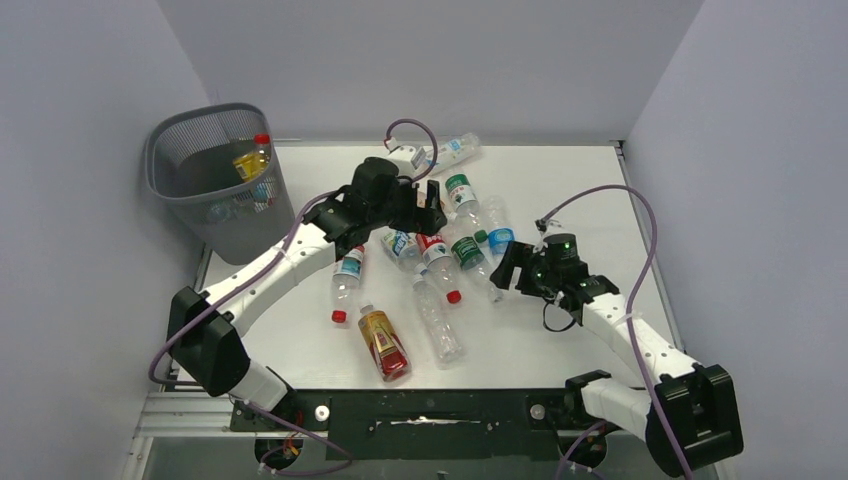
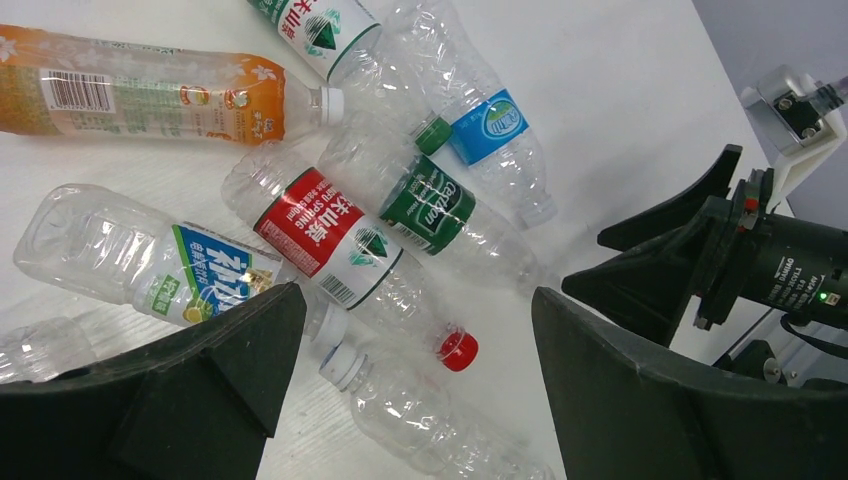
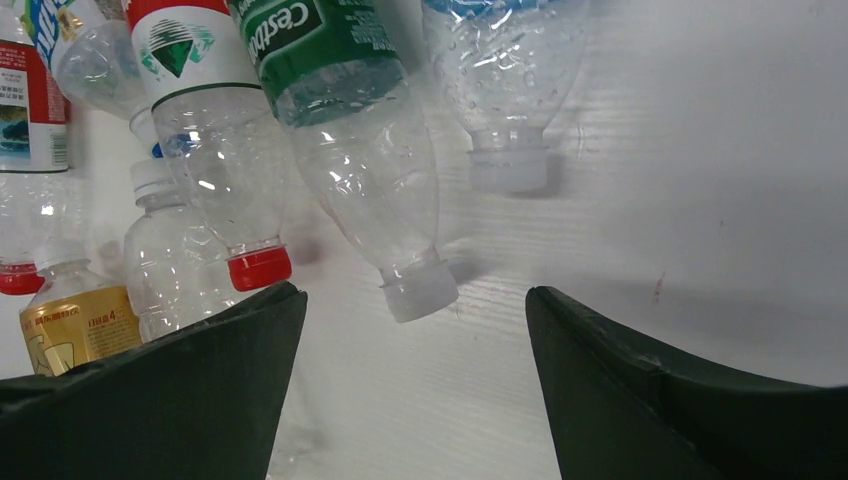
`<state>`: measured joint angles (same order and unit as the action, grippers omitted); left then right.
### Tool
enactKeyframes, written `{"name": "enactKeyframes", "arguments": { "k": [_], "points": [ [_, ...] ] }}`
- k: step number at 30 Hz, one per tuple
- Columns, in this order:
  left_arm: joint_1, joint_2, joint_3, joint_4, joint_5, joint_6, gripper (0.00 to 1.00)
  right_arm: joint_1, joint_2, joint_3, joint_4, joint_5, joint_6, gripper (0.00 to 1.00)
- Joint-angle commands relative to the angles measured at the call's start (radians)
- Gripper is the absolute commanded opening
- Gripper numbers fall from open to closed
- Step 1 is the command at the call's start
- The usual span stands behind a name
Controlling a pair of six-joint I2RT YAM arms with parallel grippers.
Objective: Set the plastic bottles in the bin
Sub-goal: Pick up the plastic bottle at the center of the board.
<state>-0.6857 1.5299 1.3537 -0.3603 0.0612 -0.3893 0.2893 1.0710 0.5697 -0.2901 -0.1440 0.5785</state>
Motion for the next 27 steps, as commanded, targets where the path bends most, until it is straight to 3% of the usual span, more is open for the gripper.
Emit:
{"name": "enactKeyframes", "arguments": {
  "k": [1,10,24,27],
  "points": [
    [-0.002,-0.071,-0.005,0.064,0.020,-0.014,0.84,0.011,0.027,0.055,0.087,-0.047,-0.071,0.80],
    [-0.002,-0.092,-0.037,0.074,0.024,-0.027,0.84,0.047,0.101,0.019,0.134,-0.054,-0.118,0.68],
    [-0.003,-0.076,-0.049,0.101,0.037,-0.060,0.84,0.161,0.280,0.062,0.160,0.050,-0.152,0.62],
    [-0.005,-0.065,-0.039,0.102,0.038,-0.064,0.84,0.171,0.294,0.063,0.159,0.064,-0.152,0.55]
  ]
}}
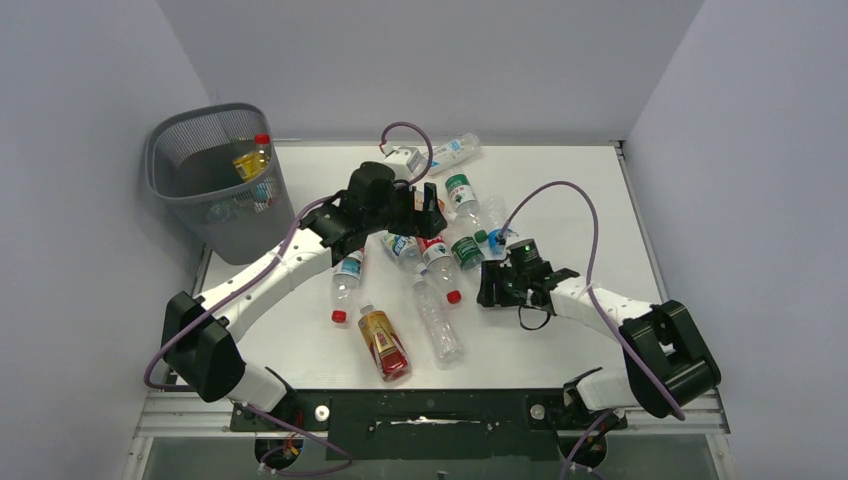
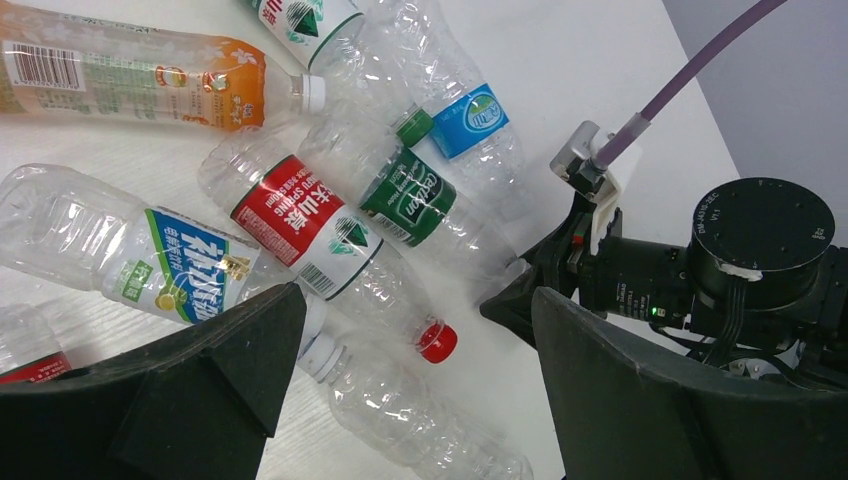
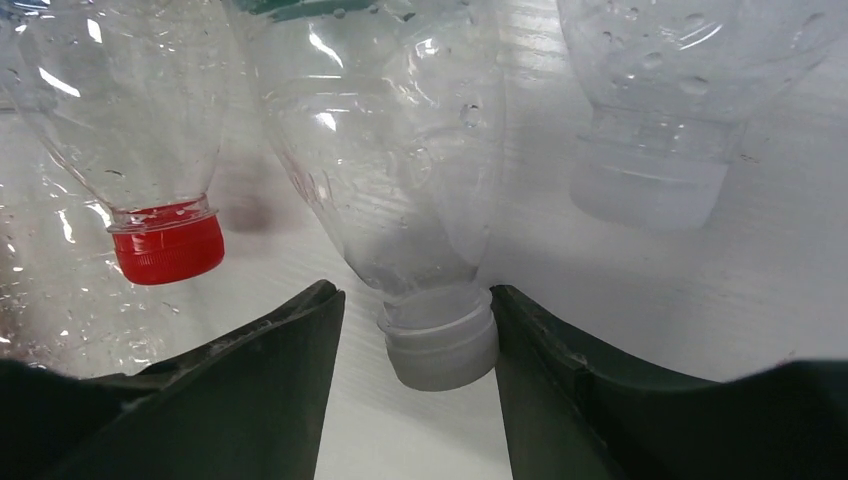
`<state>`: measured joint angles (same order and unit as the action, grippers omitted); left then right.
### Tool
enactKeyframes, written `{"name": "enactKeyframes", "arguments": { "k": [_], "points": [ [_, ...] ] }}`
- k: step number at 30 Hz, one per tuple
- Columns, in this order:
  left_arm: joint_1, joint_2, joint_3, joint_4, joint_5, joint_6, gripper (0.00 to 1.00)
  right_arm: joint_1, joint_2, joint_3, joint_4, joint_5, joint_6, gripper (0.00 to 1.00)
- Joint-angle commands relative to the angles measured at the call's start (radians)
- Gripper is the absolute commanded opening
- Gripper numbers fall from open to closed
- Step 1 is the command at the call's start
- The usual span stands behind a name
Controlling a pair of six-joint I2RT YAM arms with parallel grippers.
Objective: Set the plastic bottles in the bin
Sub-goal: Pick up the plastic bottle at the center of the board.
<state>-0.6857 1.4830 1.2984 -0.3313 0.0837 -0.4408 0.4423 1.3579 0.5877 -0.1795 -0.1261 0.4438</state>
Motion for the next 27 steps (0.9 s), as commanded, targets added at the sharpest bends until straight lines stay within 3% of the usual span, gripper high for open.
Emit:
{"name": "enactKeyframes", "arguments": {
  "k": [1,4,10,27],
  "points": [
    [-0.005,-0.012,0.022,0.073,0.015,-0.013,0.84,0.018,0.009,0.044,0.049,0.050,-0.017,0.52],
    [-0.006,0.004,0.046,0.064,0.021,-0.014,0.84,0.018,0.006,0.045,0.047,0.063,-0.021,0.37],
    [-0.008,0.033,0.074,0.056,0.031,-0.009,0.84,0.021,-0.010,0.067,0.010,0.074,-0.034,0.19],
    [-0.014,0.026,0.053,0.134,0.091,-0.087,0.84,0.085,-0.378,0.087,-0.132,0.125,0.005,0.20]
  ]
}}
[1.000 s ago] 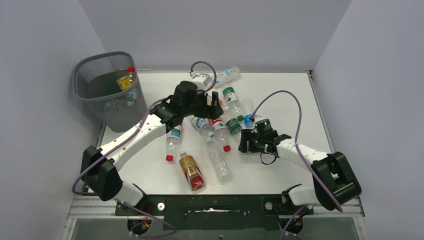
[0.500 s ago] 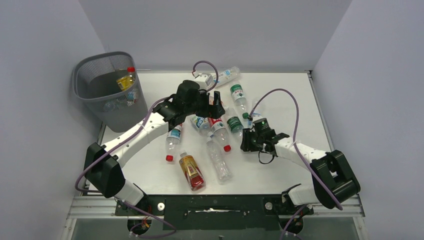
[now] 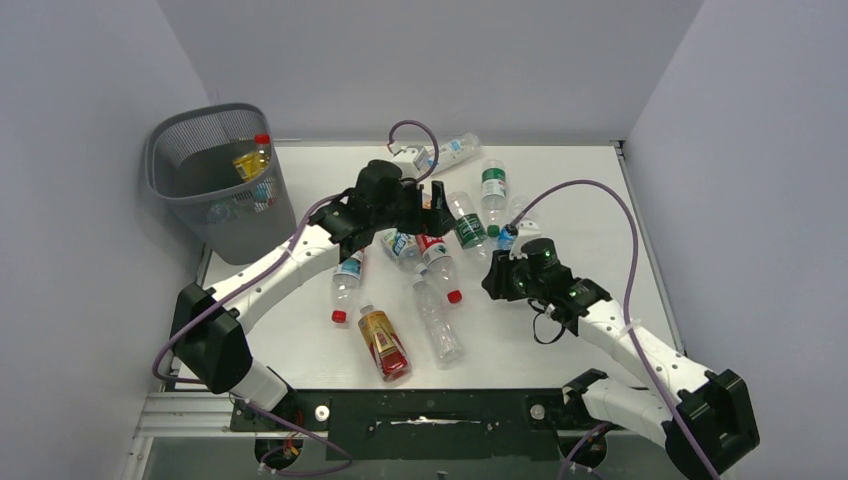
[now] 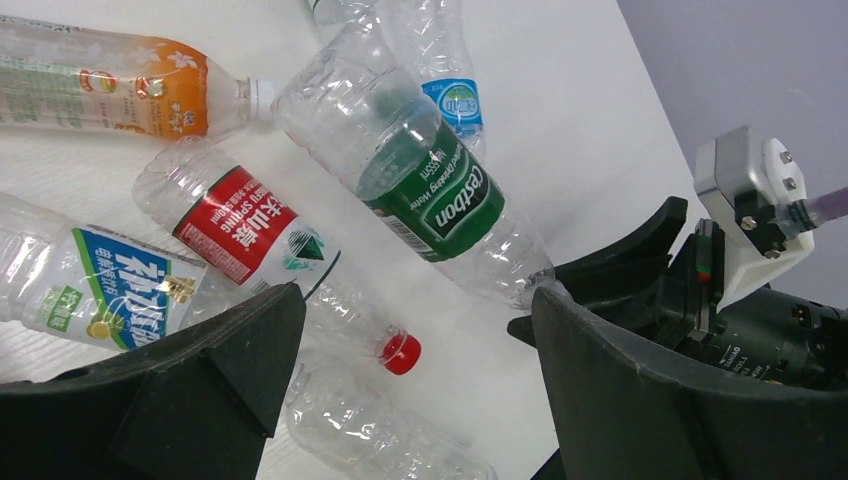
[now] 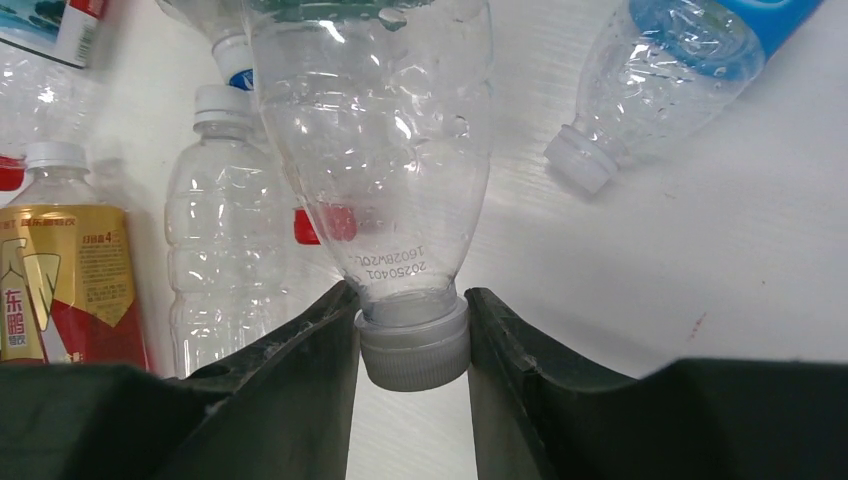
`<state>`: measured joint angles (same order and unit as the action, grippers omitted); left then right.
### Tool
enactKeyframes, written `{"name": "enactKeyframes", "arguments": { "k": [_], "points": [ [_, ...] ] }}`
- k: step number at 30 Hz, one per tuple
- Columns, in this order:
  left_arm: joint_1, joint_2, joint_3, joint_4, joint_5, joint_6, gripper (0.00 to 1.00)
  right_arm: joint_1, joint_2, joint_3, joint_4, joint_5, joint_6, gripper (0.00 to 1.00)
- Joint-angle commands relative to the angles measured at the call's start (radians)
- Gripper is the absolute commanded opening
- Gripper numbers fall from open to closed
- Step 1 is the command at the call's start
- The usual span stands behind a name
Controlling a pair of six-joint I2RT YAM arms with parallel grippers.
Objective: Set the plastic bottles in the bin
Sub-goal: Pick up the plastic bottle at the center of the board.
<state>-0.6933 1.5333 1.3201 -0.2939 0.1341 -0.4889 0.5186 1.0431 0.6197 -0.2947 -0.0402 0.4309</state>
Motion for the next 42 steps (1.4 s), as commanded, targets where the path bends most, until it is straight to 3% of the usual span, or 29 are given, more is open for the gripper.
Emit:
{"name": "enactKeyframes", "arguments": {
  "k": [1,10,29,36,42],
  "points": [
    [-0.006,-0.027,0.028,0.107,0.047,-0.052,0.85,0.010,-0.076,0.062,-0.019,0.043,0.019,0.20],
    [-0.006,-0.037,-0.048,0.228,0.066,-0.188,0.85,0.019,-0.135,0.103,0.002,0.060,0.026,0.20],
    [0.018,-0.076,-0.368,0.811,0.078,-0.607,0.85,0.115,-0.147,0.130,0.060,0.083,0.052,0.21],
    [0.018,-0.099,-0.425,0.895,0.073,-0.651,0.85,0.169,-0.118,0.144,0.063,0.127,0.061,0.21],
    [0.017,-0.136,-0.429,0.854,0.049,-0.622,0.85,0.181,-0.109,0.132,0.062,0.148,0.072,0.21]
  ]
}}
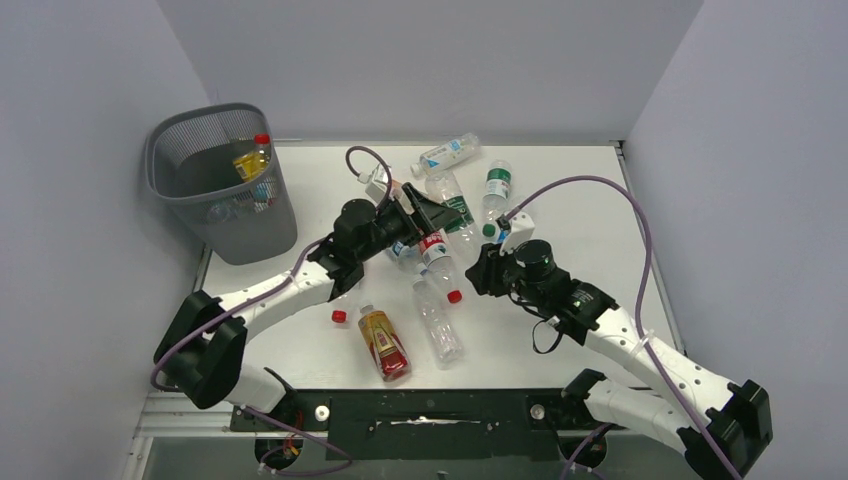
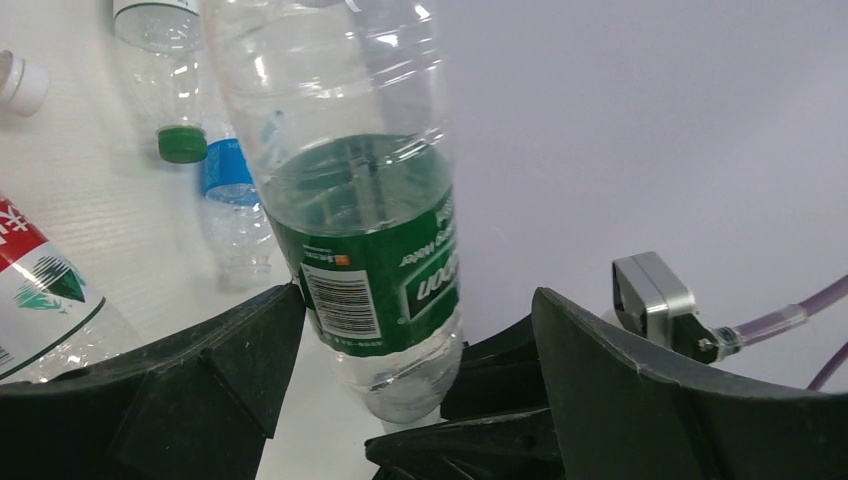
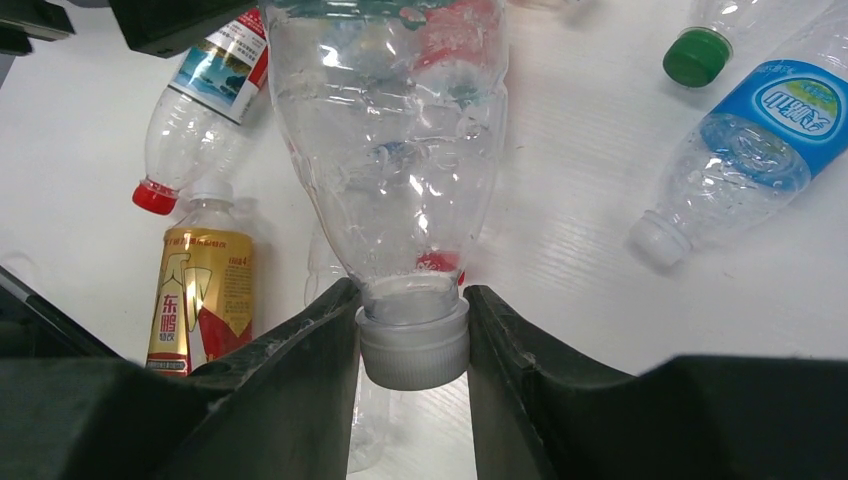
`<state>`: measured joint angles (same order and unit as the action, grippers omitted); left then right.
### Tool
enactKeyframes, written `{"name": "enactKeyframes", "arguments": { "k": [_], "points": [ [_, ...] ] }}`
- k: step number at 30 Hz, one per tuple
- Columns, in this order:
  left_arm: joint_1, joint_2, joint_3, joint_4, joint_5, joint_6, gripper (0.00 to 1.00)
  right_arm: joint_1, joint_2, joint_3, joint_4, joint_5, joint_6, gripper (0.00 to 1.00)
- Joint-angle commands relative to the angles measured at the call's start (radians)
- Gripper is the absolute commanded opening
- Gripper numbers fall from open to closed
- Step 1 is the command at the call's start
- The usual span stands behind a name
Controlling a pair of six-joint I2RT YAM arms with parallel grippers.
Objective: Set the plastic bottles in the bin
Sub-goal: Pick up the plastic bottle at the center of the board.
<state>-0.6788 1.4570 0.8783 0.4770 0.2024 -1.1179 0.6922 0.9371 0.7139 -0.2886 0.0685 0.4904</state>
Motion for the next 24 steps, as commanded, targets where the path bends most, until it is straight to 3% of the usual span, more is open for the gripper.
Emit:
{"name": "enactKeyframes", "arguments": {
  "k": [1,24],
  "points": [
    [0.000,-0.061,0.014,0.078,-0.018,0.009,0.85,0.007,-0.003,0.036,0.055,0.041,0.013,0.21],
    [-0.014,-0.039,0.013,0.098,-0.057,0.016,0.85,0.009,0.025,0.047,0.073,0.028,0.001,0.21]
  ]
}}
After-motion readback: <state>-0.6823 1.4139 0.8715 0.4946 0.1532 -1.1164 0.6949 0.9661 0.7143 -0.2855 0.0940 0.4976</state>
